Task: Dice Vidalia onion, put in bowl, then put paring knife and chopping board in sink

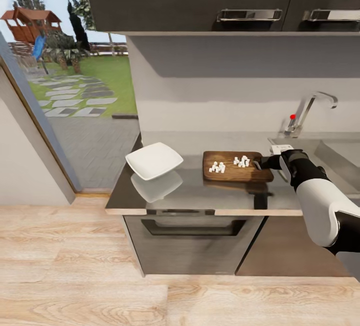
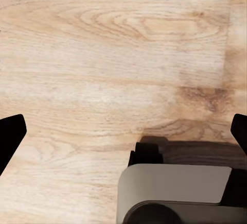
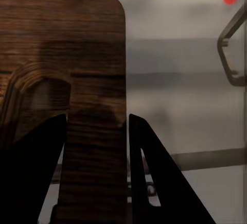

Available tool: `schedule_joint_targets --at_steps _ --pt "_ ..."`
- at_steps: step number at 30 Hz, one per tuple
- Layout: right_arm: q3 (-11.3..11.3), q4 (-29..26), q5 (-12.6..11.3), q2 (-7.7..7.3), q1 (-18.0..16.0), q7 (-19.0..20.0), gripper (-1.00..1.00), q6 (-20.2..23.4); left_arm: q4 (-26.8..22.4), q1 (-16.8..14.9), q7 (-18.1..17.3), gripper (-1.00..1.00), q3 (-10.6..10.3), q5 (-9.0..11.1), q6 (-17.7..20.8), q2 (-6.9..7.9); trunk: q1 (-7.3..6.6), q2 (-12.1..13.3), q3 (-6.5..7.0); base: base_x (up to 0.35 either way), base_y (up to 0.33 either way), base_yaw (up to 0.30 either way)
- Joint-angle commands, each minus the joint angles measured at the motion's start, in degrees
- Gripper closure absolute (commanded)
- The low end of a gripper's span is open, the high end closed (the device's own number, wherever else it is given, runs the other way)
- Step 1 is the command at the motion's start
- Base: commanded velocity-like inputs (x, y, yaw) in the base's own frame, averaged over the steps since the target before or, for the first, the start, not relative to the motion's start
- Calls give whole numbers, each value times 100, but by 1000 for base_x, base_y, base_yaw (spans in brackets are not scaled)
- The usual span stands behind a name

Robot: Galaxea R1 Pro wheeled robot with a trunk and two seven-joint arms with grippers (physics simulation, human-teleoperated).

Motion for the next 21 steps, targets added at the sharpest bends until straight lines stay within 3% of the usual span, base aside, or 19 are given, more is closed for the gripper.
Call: schedule_joint_targets --at_steps 1,21 --pt "-43 -6 57 4 -2 46 100 19 20 -8 8 -100 -48 30 -32 -3 -23 38 13 0 0 0" --pt "-46 -9 59 2 -1 46 100 19 20 -8 8 -100 -48 30 -32 -2 -462 841 372 0 0 0"
